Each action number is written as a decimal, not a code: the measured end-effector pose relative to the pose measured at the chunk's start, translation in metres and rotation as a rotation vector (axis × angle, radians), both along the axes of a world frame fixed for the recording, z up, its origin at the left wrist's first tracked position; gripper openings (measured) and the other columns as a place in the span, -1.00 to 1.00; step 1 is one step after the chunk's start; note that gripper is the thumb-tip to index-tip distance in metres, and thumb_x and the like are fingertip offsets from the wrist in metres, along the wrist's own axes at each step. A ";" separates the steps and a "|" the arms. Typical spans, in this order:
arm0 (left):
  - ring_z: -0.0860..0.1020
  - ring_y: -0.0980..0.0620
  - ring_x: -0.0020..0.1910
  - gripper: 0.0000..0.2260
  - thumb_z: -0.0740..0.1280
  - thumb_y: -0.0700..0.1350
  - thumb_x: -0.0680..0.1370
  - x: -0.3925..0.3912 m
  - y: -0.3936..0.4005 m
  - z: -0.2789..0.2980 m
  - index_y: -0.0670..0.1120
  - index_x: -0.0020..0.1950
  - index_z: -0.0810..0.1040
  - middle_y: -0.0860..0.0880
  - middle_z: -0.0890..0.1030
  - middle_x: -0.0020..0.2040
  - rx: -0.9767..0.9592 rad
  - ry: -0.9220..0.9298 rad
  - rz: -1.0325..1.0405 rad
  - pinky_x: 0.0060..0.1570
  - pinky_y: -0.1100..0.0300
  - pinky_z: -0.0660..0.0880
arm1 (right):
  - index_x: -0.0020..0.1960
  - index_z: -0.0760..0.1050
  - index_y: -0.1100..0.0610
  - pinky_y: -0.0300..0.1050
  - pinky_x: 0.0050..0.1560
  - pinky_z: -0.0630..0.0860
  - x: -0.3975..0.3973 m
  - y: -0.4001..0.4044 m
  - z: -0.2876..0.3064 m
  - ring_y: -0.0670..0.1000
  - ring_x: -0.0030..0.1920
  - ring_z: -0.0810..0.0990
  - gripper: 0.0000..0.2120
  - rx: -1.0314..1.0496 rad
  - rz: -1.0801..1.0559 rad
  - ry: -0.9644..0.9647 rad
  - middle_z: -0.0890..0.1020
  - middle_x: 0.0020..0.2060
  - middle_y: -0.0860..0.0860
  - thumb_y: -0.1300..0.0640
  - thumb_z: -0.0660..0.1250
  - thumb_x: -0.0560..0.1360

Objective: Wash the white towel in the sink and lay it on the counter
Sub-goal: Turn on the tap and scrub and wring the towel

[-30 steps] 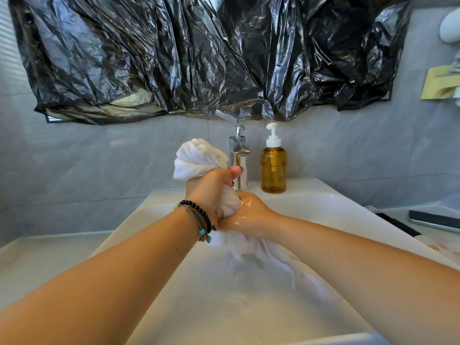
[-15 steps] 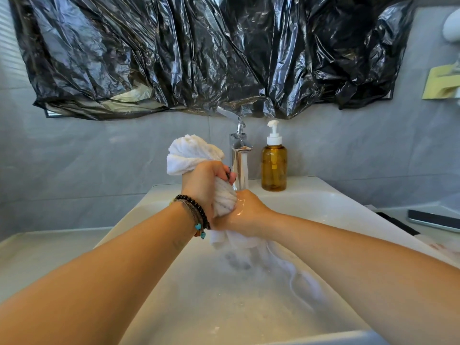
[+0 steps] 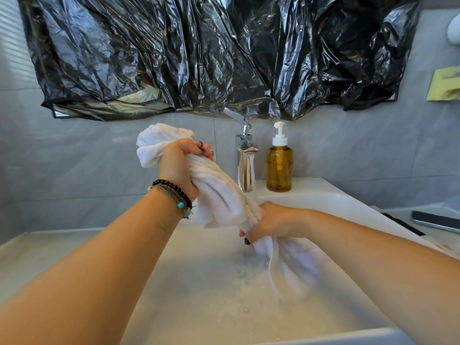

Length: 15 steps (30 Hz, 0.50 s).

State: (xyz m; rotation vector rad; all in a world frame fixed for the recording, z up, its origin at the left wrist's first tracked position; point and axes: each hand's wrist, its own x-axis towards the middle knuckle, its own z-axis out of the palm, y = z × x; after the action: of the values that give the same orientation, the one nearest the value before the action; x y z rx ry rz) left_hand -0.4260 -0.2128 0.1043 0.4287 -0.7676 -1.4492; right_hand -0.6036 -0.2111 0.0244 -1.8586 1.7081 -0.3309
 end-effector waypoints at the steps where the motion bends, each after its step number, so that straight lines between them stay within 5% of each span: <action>1: 0.51 0.09 -0.46 -0.76 0.09 -0.35 0.45 0.003 -0.001 0.001 -0.11 -0.38 0.34 0.01 0.46 -0.48 -0.006 0.011 0.003 -0.15 0.21 0.50 | 0.19 0.50 0.02 -0.10 0.06 0.53 -0.002 0.000 0.000 -0.03 -0.07 0.57 -0.53 0.024 -0.031 -0.013 0.59 -0.02 -0.04 0.01 0.56 0.34; 5: 0.50 0.09 -0.40 -0.77 0.08 -0.33 0.45 0.018 -0.006 0.003 -0.11 -0.36 0.36 0.01 0.45 -0.45 -0.003 -0.045 -0.036 -0.13 0.22 0.50 | 0.15 0.46 0.02 -0.08 0.00 0.57 -0.009 0.001 0.005 0.05 -0.06 0.61 -0.58 -0.004 -0.069 -0.036 0.61 -0.05 0.02 0.08 0.53 0.37; 7: 0.48 0.05 -0.36 -0.83 0.11 -0.32 0.42 0.024 -0.006 0.001 -0.12 -0.32 0.38 -0.02 0.46 -0.41 0.003 -0.236 -0.128 -0.15 0.21 0.48 | 0.10 0.41 0.04 -0.13 -0.16 0.52 -0.013 -0.003 0.009 0.05 -0.14 0.57 -0.64 -0.043 -0.186 -0.152 0.57 -0.12 0.04 0.14 0.49 0.39; 10: 0.55 0.02 -0.37 -0.87 0.19 -0.35 0.30 0.019 -0.008 -0.009 -0.15 -0.25 0.43 -0.06 0.50 -0.35 0.026 -0.565 -0.285 -0.25 0.22 0.54 | 0.03 0.48 0.17 -0.14 -0.14 0.47 -0.022 -0.009 0.015 0.04 -0.15 0.54 -0.76 -0.157 -0.333 -0.396 0.55 -0.13 0.10 0.24 0.42 0.39; 15: 0.63 -0.06 -0.17 -0.89 0.35 -0.29 0.39 -0.006 -0.005 -0.034 -0.20 -0.11 0.60 -0.16 0.65 -0.12 0.051 -1.002 -0.295 -0.05 0.13 0.56 | -0.17 0.49 0.14 -0.08 -0.14 0.44 -0.018 -0.014 0.018 0.13 -0.23 0.52 -0.94 -0.273 -0.418 -0.724 0.52 -0.31 0.11 0.22 0.31 0.35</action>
State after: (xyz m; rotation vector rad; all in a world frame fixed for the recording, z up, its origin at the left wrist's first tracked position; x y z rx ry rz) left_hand -0.4322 -0.2174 0.0703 1.1566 -1.6380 -1.4905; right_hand -0.6213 -0.2251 0.0429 -1.2733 1.5431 -1.2837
